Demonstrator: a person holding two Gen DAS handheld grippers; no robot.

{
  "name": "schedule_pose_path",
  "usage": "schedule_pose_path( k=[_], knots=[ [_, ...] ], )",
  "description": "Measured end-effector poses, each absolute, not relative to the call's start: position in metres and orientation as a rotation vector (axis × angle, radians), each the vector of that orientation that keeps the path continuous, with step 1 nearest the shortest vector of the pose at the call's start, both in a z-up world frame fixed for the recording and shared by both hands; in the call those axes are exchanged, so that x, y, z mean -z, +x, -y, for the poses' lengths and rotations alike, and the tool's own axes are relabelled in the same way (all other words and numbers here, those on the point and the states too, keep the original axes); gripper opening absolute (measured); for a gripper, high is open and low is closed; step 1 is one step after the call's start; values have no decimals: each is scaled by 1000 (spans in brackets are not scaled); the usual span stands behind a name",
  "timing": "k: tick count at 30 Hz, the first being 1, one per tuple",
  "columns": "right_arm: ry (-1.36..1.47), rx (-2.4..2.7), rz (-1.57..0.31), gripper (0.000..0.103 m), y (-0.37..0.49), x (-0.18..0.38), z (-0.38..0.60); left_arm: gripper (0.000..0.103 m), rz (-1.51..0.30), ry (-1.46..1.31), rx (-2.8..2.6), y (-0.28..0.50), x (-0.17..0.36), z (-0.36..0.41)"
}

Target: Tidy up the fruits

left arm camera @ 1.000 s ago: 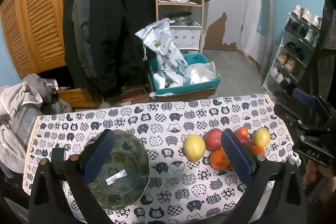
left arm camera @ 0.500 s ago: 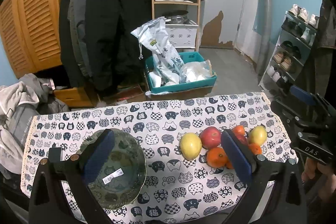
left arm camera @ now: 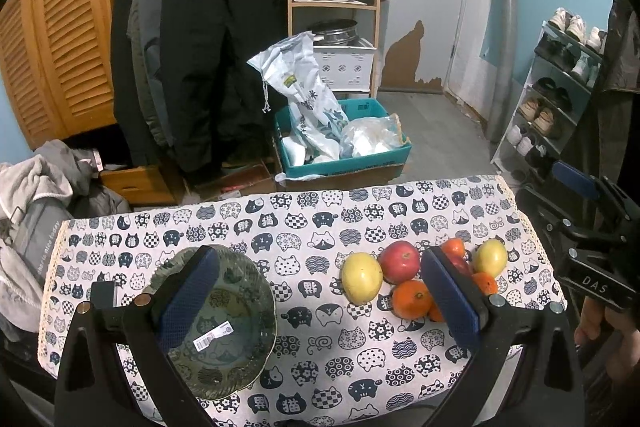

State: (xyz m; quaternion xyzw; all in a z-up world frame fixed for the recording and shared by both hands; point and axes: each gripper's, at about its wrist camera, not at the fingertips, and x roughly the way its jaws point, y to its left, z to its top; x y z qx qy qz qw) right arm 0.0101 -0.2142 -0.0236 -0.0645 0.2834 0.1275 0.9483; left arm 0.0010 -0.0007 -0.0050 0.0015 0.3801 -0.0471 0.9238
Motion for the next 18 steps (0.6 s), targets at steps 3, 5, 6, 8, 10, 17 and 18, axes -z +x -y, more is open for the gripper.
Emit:
schedule_pose_path(
  k=[3,5,6,8,10,17,18],
  knots=[
    [-132,-260,-576,83,10,24,214,102,-780,3,97,1,5,1],
    [-132,-261,-576,83,10,24,215,102,-780,1,95,1,5,1],
    [-132,-261,-576,83,10,24,215,102,-780,0,96,2,5,1],
    [-132,-260,-576,83,10,24,215,102,-780,-2,97,2,6,2],
    [-130,-261,-577,83,10,23,215,102,-781,0,97,2,6,2],
    [-129,-254,-586,83,15,19,215,102,-792,10,109,7,11,10],
    [-128,-252,-590,83,16,19,216,102,-793,11,112,8,13,10]
  ],
)
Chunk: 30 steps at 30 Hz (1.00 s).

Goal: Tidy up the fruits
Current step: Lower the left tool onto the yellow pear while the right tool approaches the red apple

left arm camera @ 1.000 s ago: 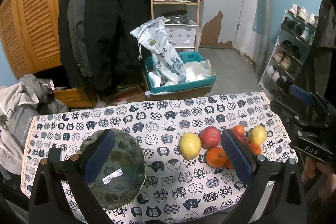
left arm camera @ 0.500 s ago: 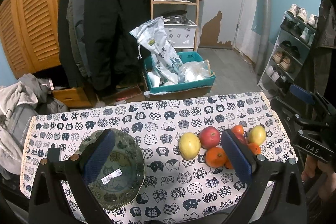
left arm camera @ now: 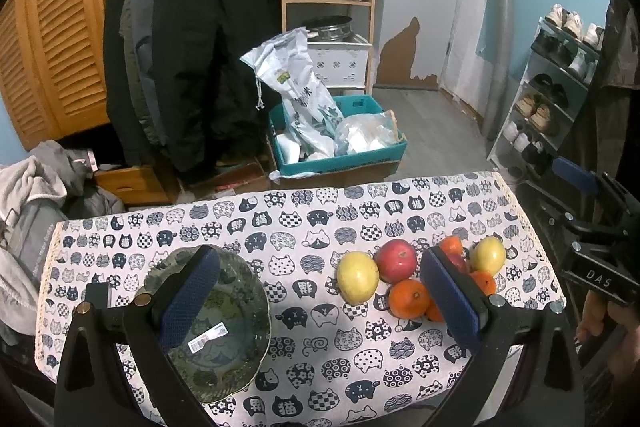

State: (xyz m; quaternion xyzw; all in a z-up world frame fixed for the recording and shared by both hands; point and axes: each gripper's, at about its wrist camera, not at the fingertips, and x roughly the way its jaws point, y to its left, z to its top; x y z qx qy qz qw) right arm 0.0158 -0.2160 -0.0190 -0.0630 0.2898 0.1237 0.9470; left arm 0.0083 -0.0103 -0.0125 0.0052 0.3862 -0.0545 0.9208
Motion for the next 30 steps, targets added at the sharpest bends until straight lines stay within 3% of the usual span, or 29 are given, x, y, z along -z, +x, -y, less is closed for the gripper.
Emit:
schedule_pose_path(
  k=[11,30],
  knots=[
    [-90,-199,-735,83,44,46,237,102,-926,4,172,35,54,19],
    [-86,-135,-1051,83,90,144,255,102,-1160,-48,183,84,139,30]
  ],
)
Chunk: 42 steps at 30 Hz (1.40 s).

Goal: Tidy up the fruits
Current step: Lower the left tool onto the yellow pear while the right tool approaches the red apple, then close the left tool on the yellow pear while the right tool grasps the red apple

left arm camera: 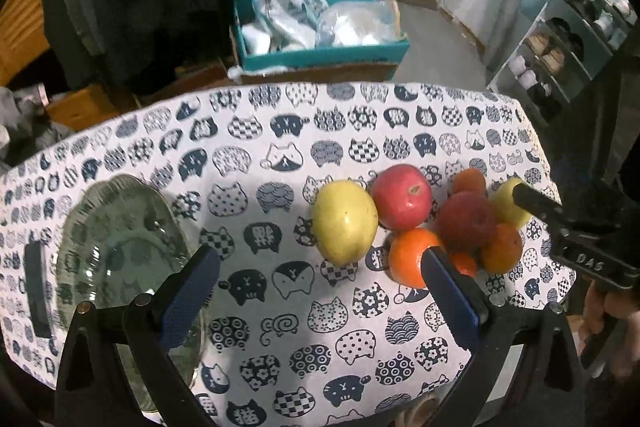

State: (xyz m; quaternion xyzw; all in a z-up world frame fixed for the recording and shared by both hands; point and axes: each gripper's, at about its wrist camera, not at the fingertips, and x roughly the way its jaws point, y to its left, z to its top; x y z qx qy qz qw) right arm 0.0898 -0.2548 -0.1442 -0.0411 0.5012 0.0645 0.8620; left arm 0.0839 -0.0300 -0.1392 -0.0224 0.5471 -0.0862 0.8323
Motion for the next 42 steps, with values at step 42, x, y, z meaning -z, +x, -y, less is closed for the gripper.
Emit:
schedule_pose_path(
  k=[42],
  knots=[
    [-37,-160,-1313,76,127,260,254,87,-1389,-66,197,141,254,64]
  ],
)
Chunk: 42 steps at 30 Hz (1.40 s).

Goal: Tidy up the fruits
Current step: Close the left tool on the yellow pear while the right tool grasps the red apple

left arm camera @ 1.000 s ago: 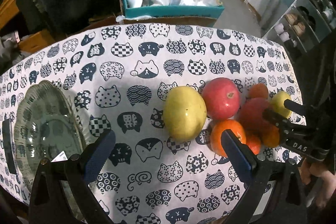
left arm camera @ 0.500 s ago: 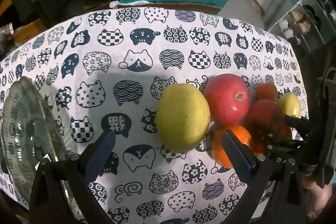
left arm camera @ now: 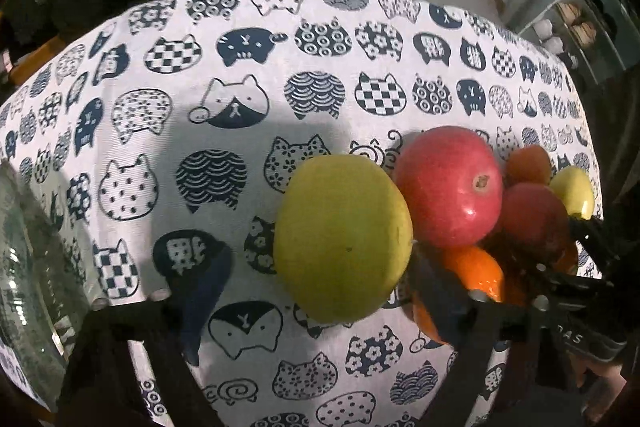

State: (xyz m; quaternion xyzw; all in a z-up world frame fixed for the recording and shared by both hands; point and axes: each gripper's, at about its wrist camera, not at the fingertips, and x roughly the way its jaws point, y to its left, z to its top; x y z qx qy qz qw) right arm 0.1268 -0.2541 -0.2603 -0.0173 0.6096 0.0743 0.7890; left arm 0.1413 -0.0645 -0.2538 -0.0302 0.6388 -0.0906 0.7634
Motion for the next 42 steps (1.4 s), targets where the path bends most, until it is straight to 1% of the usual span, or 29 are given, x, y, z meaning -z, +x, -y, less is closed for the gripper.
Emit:
schedule_pose_path(
  k=[1,3,6,7,13,17,21,42],
  knots=[
    [-40,-163,-1307,76,126,261,254,83,-1395,-63,207,142,257,66],
    [-44,-167,-1299,76,124,259,254,80,-1373,-43,214,141,257,68],
    [-56,-173,-1280,76,123,258,255,67,-1361,-24,251,142,258,75],
    [-62,-174,-1271,76,122,258,254,65,-1360,-21,260,143,258,75],
    [-80,-179,-1233,75,117,256,250,65,-1353,-12,262,141,257,80],
    [-84,-179,-1195,75,112,246,249,65,-1360,-36,268,130,256,73],
    [-83,-179,-1150,75,106,231,247,65,-1329,-18,269,122,248,74],
    [-59,-188,-916,75,89,140,247,65,-1078,-15,300,84,138,75]
  ],
)
